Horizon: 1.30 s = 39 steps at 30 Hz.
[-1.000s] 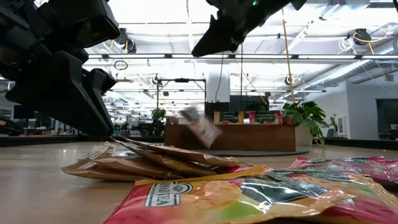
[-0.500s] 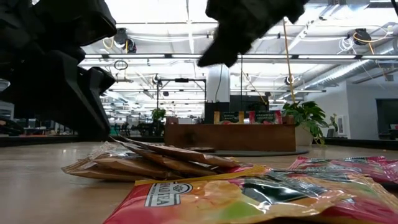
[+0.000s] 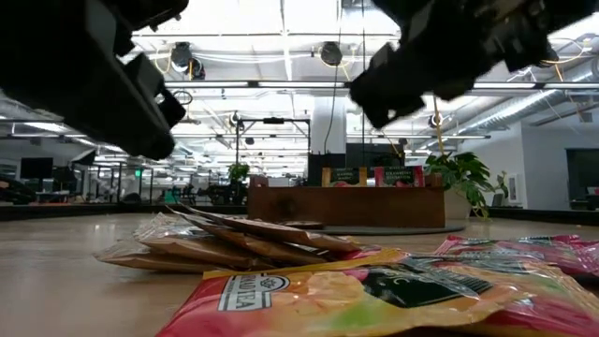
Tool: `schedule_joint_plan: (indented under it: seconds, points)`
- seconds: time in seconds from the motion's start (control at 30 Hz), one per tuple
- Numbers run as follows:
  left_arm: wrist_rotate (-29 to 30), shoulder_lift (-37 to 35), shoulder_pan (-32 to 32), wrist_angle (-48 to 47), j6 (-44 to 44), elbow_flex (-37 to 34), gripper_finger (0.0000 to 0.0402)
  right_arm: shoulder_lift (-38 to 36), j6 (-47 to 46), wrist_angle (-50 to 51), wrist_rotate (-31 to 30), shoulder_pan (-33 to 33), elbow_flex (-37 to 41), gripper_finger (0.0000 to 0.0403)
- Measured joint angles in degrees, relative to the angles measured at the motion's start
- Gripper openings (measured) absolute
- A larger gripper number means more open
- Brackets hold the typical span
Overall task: Pick & Place Tea
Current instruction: Put the brown tea packet into the left section of the wooden organizer
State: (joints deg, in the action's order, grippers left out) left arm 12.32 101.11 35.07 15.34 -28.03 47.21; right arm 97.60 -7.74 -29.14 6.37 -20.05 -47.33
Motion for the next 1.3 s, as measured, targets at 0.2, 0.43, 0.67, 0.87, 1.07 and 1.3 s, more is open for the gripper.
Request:
schedule_joint_plan:
  seconds: [0.2, 0.43, 0.67, 0.87, 1.07, 1.3]
  points:
    - [0.4, 2.1, -2.1, -2.9, -3.0, 0.2, 0.0062, 11.2, 2.0, -0.1, 1.4, -1.8, -6.0, 0.0103]
    - [-2.7, 1.9, -4.2, -1.5, -5.0, 0.3, 0.0062, 15.1, 6.3, -0.1, 1.4, -2.9, -10.4, 0.0091]
    - [-5.8, 1.8, -6.6, -1.6, -8.0, 0.3, 0.0063, 15.9, 9.6, 3.0, 1.4, -2.9, -10.3, 0.0060]
    - [-8.2, 1.8, -8.9, -2.1, -10.5, 0.3, 0.0063, 18.6, 13.1, 0.5, 1.5, -2.9, -10.4, 0.0028]
    - [-11.1, 1.8, -11.1, -3.8, -12.8, 0.3, 0.0063, 21.4, 13.5, -3.9, 4.8, -1.0, -10.5, 0.0003]
    - [-15.7, 1.8, -12.2, -5.0, -14.2, 0.3, 0.0063, 21.5, 15.0, -4.0, 0.5, 0.1, -10.5, 0.0001]
